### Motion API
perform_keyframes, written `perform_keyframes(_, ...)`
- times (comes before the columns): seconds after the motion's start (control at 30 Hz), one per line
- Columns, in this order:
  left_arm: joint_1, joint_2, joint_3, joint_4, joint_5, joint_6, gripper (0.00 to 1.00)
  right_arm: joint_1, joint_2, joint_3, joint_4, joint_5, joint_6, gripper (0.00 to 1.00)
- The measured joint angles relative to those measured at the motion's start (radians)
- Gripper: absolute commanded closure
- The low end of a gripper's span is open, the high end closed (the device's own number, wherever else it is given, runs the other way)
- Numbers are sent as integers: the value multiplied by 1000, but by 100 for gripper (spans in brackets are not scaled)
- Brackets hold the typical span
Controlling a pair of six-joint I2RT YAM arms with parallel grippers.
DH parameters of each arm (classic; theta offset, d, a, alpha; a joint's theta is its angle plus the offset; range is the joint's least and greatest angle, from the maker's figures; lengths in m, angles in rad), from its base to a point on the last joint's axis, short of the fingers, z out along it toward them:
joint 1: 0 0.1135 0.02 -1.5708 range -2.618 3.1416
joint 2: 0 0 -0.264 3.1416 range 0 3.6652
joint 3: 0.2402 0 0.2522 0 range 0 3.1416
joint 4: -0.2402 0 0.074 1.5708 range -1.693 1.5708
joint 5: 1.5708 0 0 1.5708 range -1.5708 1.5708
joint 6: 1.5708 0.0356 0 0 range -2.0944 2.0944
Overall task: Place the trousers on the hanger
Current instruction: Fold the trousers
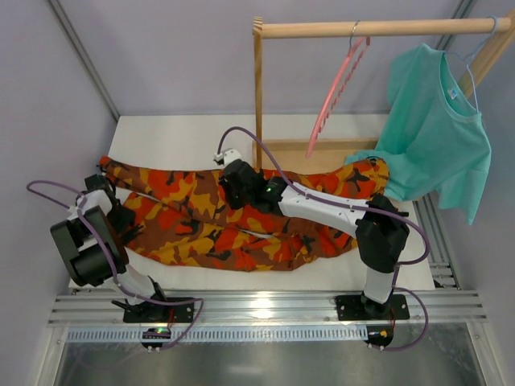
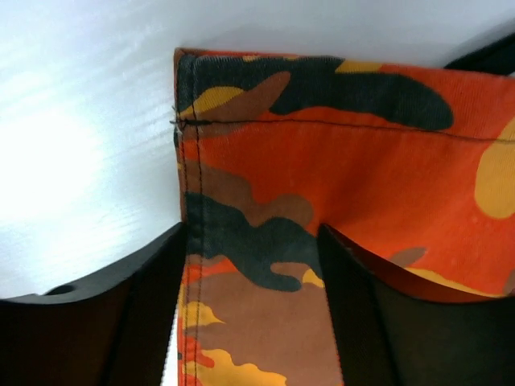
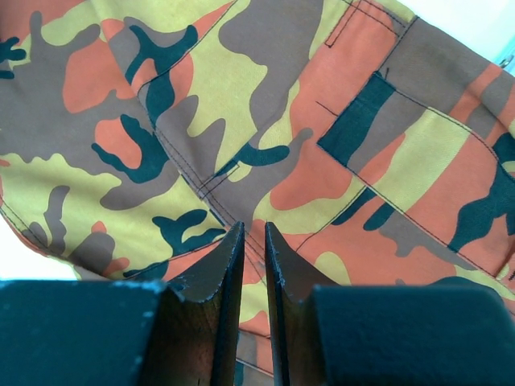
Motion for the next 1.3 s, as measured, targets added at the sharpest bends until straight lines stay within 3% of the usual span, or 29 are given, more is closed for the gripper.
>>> perform_keyframes(0.03, -5, 16, 18, -10, -10, -4, 40, 0, 0, 0, -1, 4, -1, 81)
perform_keyframes(0.17, -12, 35, 36, -19, -86, -19, 76, 0, 0, 0, -7, 14, -3, 81)
perform_keyframes(0.3, -11, 35, 32, -50, -165, -28, 100, 0, 0, 0, -10, 16, -5, 80)
perform_keyframes(0.7, 76, 40, 28, -150, -335, -19, 99, 0, 0, 0, -13, 32, -13, 80)
perform_keyframes(0.73, 79, 34, 28, -151, -328, -17, 95, 0, 0, 0, -13, 34, -14, 80)
perform_keyframes(0.77, 79, 24, 28, -150, -304, -8, 78, 0, 0, 0, -13, 34, -16, 80)
perform_keyframes(0.87, 69, -33, 28, -138, -243, 13, 57, 0, 0, -1, -13, 35, -18, 80)
perform_keyframes(1.03, 55, -154, 12, -91, -164, 14, 54, 0, 0, -2, -13, 34, -18, 80)
perform_keyframes(1.3, 55, -136, -58, -22, -38, -2, 50, 0, -19, -36, -16, 38, -22, 80)
